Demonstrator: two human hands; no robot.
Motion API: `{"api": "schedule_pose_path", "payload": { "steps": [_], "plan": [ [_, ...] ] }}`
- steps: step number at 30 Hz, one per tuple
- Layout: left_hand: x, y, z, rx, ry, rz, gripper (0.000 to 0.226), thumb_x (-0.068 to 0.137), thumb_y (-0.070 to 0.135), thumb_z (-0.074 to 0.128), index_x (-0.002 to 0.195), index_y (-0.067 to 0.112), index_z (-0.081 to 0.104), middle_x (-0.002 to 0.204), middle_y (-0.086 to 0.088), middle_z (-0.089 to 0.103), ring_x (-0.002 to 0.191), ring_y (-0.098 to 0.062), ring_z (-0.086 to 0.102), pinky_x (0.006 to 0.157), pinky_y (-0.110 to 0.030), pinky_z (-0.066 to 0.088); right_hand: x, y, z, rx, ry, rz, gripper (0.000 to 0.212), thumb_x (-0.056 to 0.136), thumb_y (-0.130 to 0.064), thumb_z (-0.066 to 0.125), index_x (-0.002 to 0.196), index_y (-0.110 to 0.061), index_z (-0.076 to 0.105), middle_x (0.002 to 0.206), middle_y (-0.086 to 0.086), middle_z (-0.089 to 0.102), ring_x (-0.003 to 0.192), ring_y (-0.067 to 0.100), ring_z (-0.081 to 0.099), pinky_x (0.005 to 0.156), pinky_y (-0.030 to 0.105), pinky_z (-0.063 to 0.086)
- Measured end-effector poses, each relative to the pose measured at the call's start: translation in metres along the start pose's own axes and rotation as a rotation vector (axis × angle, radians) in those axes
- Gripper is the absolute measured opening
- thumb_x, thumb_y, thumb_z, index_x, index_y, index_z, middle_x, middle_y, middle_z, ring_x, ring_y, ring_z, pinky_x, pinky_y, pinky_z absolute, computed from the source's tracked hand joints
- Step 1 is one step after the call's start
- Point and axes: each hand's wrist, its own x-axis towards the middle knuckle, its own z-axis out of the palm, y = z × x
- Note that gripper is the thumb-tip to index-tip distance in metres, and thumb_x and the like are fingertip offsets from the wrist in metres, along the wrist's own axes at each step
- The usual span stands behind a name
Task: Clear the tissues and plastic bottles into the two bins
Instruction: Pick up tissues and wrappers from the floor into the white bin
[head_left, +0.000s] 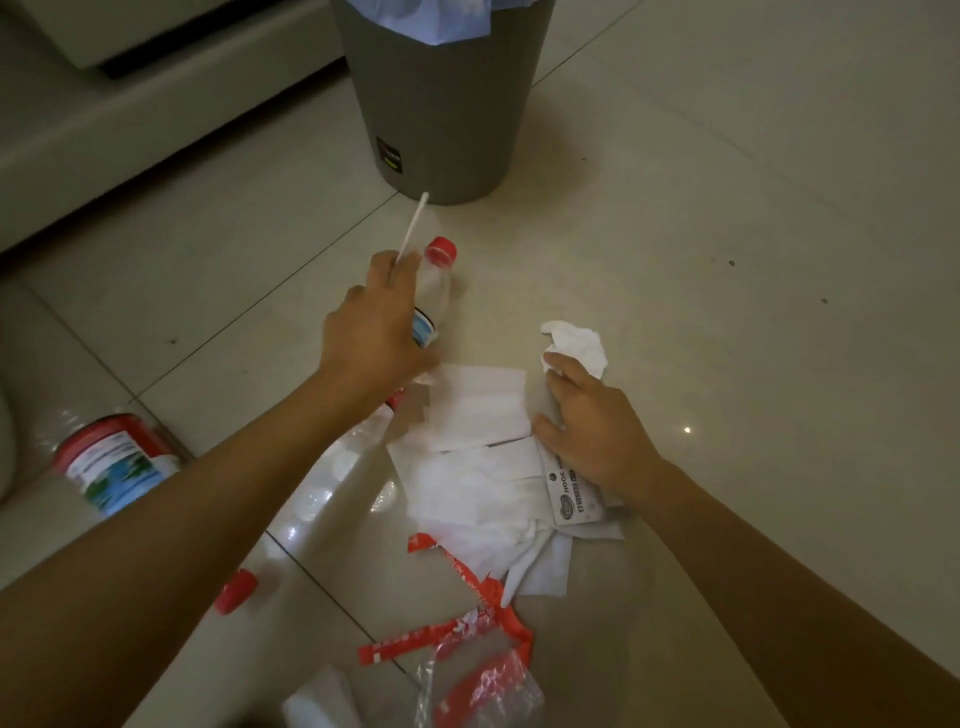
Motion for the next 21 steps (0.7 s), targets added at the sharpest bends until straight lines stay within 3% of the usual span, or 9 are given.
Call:
{"api": "schedule_pose_path", "payload": {
  "steps": [5, 7, 12, 15, 18, 20, 21],
  "plan": [
    [-0.006, -0.042, 0.010, 0.018, -0.049, -0.052, 0.084, 0.077, 0.035, 0.075, 0.142, 0.017, 0.026, 0.142, -0.010, 0.031, 0.105, -0.034, 0.055, 0.083, -0.042, 0.050, 0.000, -0.028, 0.002, 0.037, 0.072, -0.109, 0.064, 0.090, -0.047, 0.036, 0.131, -0.001, 0.051, 0.145, 0.005, 0.043, 0.108, 0.026, 0.059, 0.090, 0.041, 0.047],
    [-0.009, -0.050, 0.015, 0.012, 0.011, -0.006, 0.073, 0.083, 0.040, 0.067, 0.141, 0.015, 0.031, 0.141, -0.011, 0.036, 0.110, -0.035, 0.053, 0.088, -0.045, 0.047, -0.002, -0.038, 0.004, 0.052, 0.064, -0.144, 0.067, 0.088, -0.048, 0.030, 0.131, -0.002, 0.052, 0.143, 0.006, 0.047, 0.110, 0.025, 0.058, 0.091, 0.040, 0.046],
    [-0.022, -0.043, 0.018, 0.177, 0.294, 0.278, 0.053, 0.084, 0.039, 0.066, 0.126, 0.010, 0.055, 0.125, -0.013, 0.059, 0.115, -0.035, 0.053, 0.095, -0.052, 0.039, -0.014, -0.047, 0.013, 0.059, 0.094, -0.240, 0.052, 0.087, -0.043, 0.039, 0.117, -0.008, 0.065, 0.133, 0.008, 0.057, 0.113, 0.026, 0.060, 0.093, 0.046, 0.046],
    [-0.029, -0.037, 0.025, 0.283, 0.248, 0.392, 0.050, 0.076, 0.032, 0.073, 0.120, 0.011, 0.061, 0.123, -0.011, 0.062, 0.116, -0.033, 0.055, 0.095, -0.050, 0.040, -0.014, -0.044, 0.017, 0.076, 0.115, -0.204, 0.037, 0.084, -0.037, 0.050, 0.112, -0.019, 0.066, 0.138, 0.011, 0.052, 0.122, 0.031, 0.053, 0.099, 0.053, 0.042],
    [-0.030, -0.040, 0.033, 0.434, 0.136, 0.506, 0.053, 0.073, 0.027, 0.076, 0.122, 0.014, 0.061, 0.127, -0.007, 0.060, 0.119, -0.028, 0.052, 0.097, -0.045, 0.042, -0.005, -0.046, 0.013, -0.009, 0.007, -0.103, 0.056, 0.090, -0.033, 0.055, 0.143, -0.028, 0.039, 0.157, 0.009, 0.021, 0.141, 0.030, 0.026, 0.112, 0.053, 0.023],
    [-0.028, -0.041, 0.037, 0.481, 0.085, 0.544, 0.052, 0.080, 0.028, 0.070, 0.128, 0.015, 0.056, 0.131, -0.006, 0.057, 0.120, -0.025, 0.051, 0.098, -0.040, 0.041, 0.005, -0.046, 0.009, -0.120, -0.152, -0.050, 0.068, 0.094, -0.035, 0.049, 0.151, -0.035, 0.011, 0.161, 0.004, -0.001, 0.146, 0.026, 0.009, 0.116, 0.052, 0.012],
    [-0.027, -0.041, 0.039, 0.480, 0.048, 0.536, 0.050, 0.086, 0.030, 0.062, 0.132, 0.014, 0.052, 0.132, -0.006, 0.055, 0.119, -0.024, 0.050, 0.098, -0.038, 0.040, 0.008, -0.047, 0.007, -0.192, -0.201, -0.048, 0.070, 0.095, -0.037, 0.048, 0.151, -0.035, 0.006, 0.161, 0.004, -0.003, 0.146, 0.026, 0.008, 0.116, 0.053, 0.012]
  ]
}}
